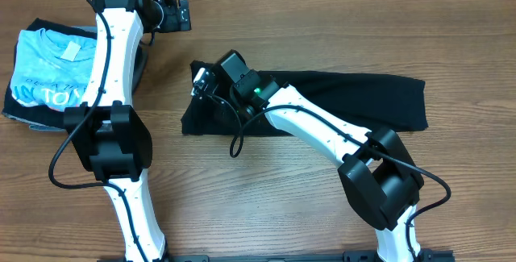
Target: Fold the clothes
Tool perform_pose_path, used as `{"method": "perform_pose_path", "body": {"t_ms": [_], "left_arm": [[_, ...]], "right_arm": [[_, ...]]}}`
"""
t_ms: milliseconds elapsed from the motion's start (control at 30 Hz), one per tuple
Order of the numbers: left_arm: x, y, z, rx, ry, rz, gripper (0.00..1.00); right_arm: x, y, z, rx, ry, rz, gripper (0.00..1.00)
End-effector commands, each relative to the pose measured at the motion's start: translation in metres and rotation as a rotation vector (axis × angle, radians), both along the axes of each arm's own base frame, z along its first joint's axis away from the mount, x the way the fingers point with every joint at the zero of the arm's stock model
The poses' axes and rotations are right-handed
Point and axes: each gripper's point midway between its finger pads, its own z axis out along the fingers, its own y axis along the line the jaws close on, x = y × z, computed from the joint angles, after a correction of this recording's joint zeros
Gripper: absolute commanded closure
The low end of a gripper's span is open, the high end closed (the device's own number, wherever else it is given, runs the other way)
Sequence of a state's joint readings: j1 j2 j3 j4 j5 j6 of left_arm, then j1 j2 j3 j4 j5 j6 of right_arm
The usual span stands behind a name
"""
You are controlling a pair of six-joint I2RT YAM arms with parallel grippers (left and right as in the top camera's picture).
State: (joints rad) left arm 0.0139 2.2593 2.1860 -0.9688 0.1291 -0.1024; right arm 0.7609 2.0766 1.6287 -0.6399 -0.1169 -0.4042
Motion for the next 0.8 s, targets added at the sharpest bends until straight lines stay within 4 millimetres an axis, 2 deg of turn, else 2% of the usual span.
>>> {"method": "perform_pose_path", "body": {"t_ms": [0,233,367,600,667,700,733,767], "left_arm": [[0.003,0.001,-0.002,0.004,-0.002,0.012,0.03],[0.002,0.001,-0.002,0.004,-0.001,0.012,0.03],[0.002,0.001,-0.002,0.004,0.003,0.012,0.03],[0.001,0.001,-0.003,0.004,0.005,0.012,0.03],[0.001,0.001,-0.003,0.004,0.006,0.012,0.03],[0.001,0.001,-0.003,0.004,0.006,0.012,0.04],[0.001,0.001,-0.003,0.003,0.007,0.012,0.04],[0.001,0.001,-0.003,0.004,0.007,0.012,0.04]], "right_arm": [[-0.011,0.014,0.022,0.084,0.028,0.018,0.96],[-0.013,0.017,-0.003,0.068,0.072,0.028,0.96],[-0.018,0.029,0.0,0.128,0.1,0.065,0.96],[-0.019,0.029,0.0,0.132,0.106,0.068,0.96],[-0.019,0.029,0.0,0.132,0.105,0.068,0.87],[-0.02,0.03,0.0,0.135,0.108,0.07,0.81],[-0.022,0.031,0.001,0.145,0.118,0.079,0.7],[-0.023,0.032,0.001,0.151,0.125,0.084,0.65]]}}
